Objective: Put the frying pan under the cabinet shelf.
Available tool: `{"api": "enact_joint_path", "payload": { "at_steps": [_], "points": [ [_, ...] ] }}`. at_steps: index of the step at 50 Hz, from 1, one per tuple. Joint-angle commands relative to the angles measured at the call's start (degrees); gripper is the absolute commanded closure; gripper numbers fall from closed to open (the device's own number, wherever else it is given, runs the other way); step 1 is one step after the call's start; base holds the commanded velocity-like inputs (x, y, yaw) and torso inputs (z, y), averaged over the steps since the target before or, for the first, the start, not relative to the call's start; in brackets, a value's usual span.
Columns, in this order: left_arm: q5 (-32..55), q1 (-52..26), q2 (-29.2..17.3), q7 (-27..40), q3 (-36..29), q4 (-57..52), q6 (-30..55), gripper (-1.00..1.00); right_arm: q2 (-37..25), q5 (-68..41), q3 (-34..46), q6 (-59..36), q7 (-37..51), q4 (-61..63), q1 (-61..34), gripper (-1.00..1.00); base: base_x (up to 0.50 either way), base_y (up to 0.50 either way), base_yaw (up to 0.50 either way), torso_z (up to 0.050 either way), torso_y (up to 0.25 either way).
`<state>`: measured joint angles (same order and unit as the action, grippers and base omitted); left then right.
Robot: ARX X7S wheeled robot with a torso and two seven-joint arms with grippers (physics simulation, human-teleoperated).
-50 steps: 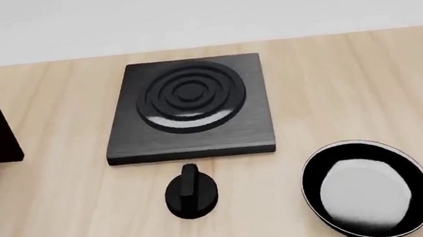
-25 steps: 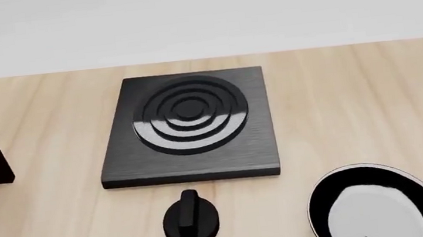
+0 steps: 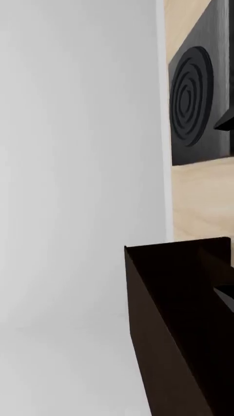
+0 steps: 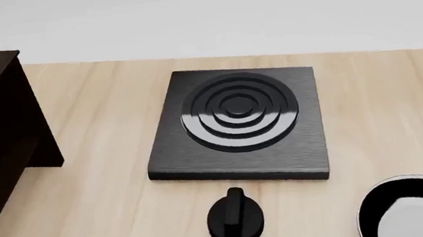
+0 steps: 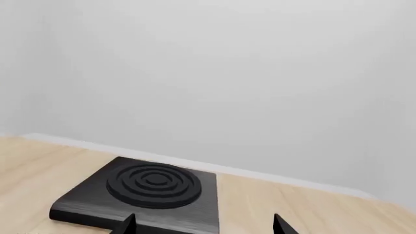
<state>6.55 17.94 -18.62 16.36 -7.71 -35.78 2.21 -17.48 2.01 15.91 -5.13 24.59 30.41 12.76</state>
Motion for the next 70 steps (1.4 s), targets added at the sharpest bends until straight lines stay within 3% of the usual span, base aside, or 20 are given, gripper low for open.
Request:
{"api": "enact_joint_path", "payload": {
  "at_steps": [1,23,40,43,46,48,49,50,52,56,62,67,70],
  "points": [
    [0.11,0.43,-0.34,0.45,-0.05,-0.3,-0.04,-1.0,-0.32,0.04,0.39,0.22,0.38,-0.06,0.29,-1.0,0.0,0.0,0.5,0.0,0.0],
    [0.4,0.01,-0.8,1.01,-0.34,-0.74,0.5,-1.0,-0.8,0.22,1.36,-1.08,0.55,0.74,-0.27,-1.0,0.0,0.0,0.5,0.0,0.0],
    [2.74,0.19,-1.02,1.68,0.97,-1.42,0.98,-1.0,-1.03,-0.82,1.63,-1.72,0.34,-0.14,-0.81,-1.0,0.0,0.0,0.01,0.0,0.0],
    [4.42,1.0,-2.4,2.89,4.45,-6.69,2.32,-1.0,-1.94,-1.29,-0.05,-2.09,1.05,3.49,0.79,-1.0,0.0,0.0,0.0,0.0,0.0],
    [10.87,2.43,-5.42,4.81,12.44,-15.78,5.86,-1.0,-3.08,-0.12,-1.43,-5.95,1.78,9.71,2.06,-1.0,0.0,0.0,0.0,0.0,0.0],
    [8.86,4.93,-5.99,7.07,17.73,-23.02,3.99,-1.0,-3.52,0.3,-1.78,-6.58,1.96,11.81,2.52,-1.0,0.0,0.0,0.0,0.0,0.0],
    [6.81,7.28,-8.35,11.2,19.01,-24.2,-0.7,-1.0,-3.74,0.76,-1.64,-6.49,1.99,12.08,2.67,-1.0,0.0,0.0,0.0,0.0,0.0],
    [3.56,12.44,-13.29,17.63,19.93,-24.21,-9.3,-1.0,-3.7,0.89,-1.78,-6.54,2.24,12.51,2.8,-1.0,0.0,0.0,0.0,0.0,0.0],
    [1.28,19.57,-23.91,31.31,20.51,-24.21,-17.46,-1.0,-3.86,0.85,-1.96,-5.7,2.37,11.98,2.98,-1.0,0.0,0.0,0.0,0.0,0.0],
    [-0.54,22.72,-40.53,49.52,16.51,-24.21,-17.99,-1.0,-3.9,1.03,-1.96,-5.78,2.53,11.86,2.75,-1.0,0.0,0.0,0.0,0.0,0.0],
    [-2.77,26.15,-59.06,69.57,13.55,-24.21,-18.61,-1.0,-3.86,1.82,-1.42,-6.62,2.74,12.52,2.68,-1.0,0.0,0.0,0.0,0.0,0.0],
    [-3.45,26.54,-62.28,73.27,12.73,-24.21,-18.43,-1.0,-4.1,2.21,-1.11,-5.91,2.95,12.78,3.36,-1.0,0.0,0.0,0.0,0.002,-0.165],
    [-5.91,26.75,-58.7,70.81,11.3,-24.2,-18.69,-1.0,-4.14,1.93,-1.14,-5.42,2.99,12.37,3.4,-1.0,0.0,0.0,0.0,0.004,-0.25]
  ]
}}
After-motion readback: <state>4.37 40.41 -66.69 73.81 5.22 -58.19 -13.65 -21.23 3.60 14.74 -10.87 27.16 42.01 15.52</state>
